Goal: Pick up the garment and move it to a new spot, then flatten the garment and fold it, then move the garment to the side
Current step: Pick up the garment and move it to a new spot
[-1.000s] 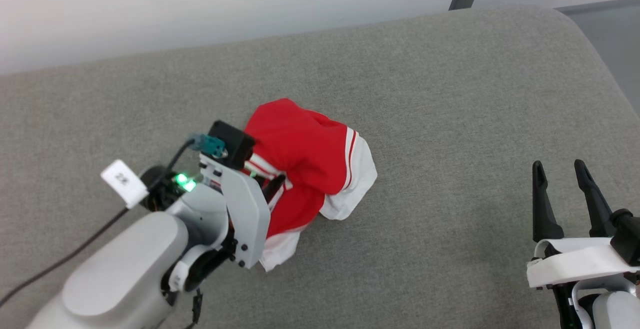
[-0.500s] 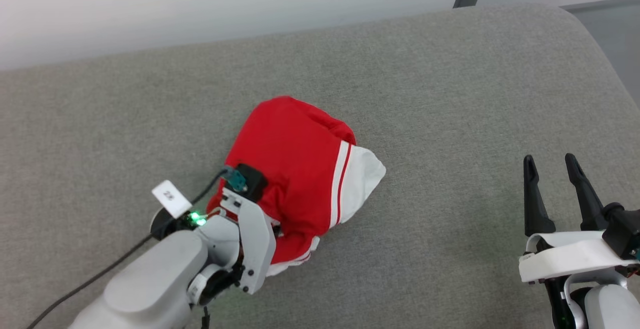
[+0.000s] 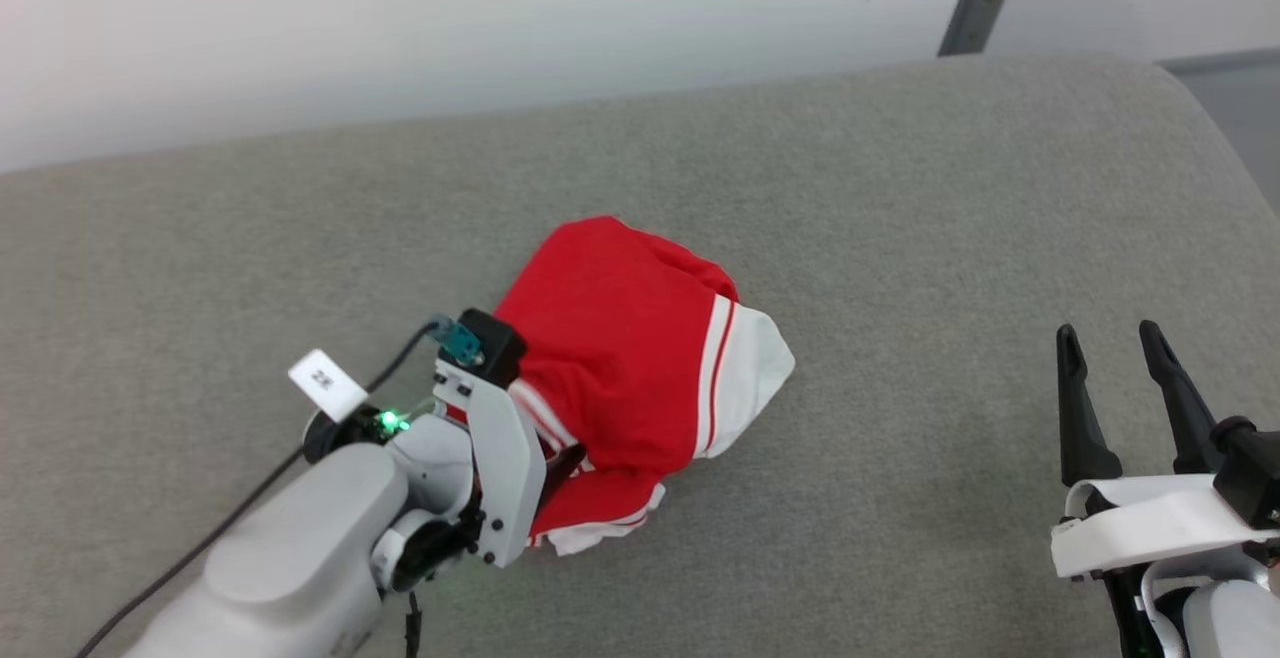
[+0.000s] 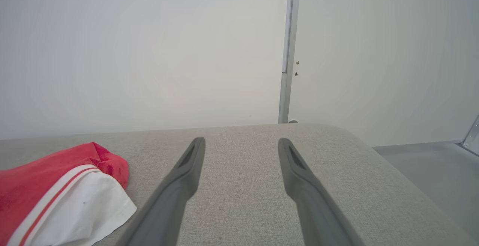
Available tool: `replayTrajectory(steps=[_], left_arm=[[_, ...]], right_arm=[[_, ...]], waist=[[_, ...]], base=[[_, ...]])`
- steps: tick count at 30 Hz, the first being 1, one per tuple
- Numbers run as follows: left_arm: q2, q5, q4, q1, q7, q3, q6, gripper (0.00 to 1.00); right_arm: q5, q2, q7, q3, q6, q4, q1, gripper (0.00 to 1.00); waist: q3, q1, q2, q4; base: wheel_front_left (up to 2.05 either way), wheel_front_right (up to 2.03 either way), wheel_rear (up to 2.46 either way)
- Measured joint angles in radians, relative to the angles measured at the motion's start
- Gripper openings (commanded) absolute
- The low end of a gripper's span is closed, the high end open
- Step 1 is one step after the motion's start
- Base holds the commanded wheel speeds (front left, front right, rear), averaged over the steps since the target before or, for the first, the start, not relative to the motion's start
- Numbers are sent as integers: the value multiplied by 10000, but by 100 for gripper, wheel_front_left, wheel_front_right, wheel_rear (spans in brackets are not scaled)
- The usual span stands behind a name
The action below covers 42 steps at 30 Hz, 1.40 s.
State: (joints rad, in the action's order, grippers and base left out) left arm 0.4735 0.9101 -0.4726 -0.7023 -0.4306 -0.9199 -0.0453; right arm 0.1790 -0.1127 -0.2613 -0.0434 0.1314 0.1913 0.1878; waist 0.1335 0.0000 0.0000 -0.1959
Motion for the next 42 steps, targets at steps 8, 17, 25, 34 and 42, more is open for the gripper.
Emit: replayTrajectory(steps=[8, 17, 25, 34, 42], left_arm=[[725, 253, 1325, 63, 326, 535, 151, 100], [1894, 441, 2600, 1004, 1916, 1622, 779, 100], [2780, 627, 3452, 2489, 4211, 2790, 1262, 100], [3428, 853, 3593, 4425, 6541, 3923, 1522, 100], [3154, 673, 3643, 5794, 6909, 5509, 1407, 100]], right_arm=[[59, -336, 0, 84, 0, 50, -218, 100], [61, -520, 113, 146, 0, -13, -578, 100], [73, -591, 105, 86, 0, 2, -771, 100], [75, -568, 54, -127, 0, 161, -971, 100], [96, -550, 17, -372, 0, 100, -1070, 100]], waist=[[-507, 0, 0, 453], [-1178, 0, 0, 1059], [-1535, 0, 0, 1686], [-1783, 0, 0, 2156], [-1819, 0, 0, 2389]], base=[[0, 0, 0], [0, 0, 0], [0, 0, 0], [0, 0, 0], [0, 0, 0]])
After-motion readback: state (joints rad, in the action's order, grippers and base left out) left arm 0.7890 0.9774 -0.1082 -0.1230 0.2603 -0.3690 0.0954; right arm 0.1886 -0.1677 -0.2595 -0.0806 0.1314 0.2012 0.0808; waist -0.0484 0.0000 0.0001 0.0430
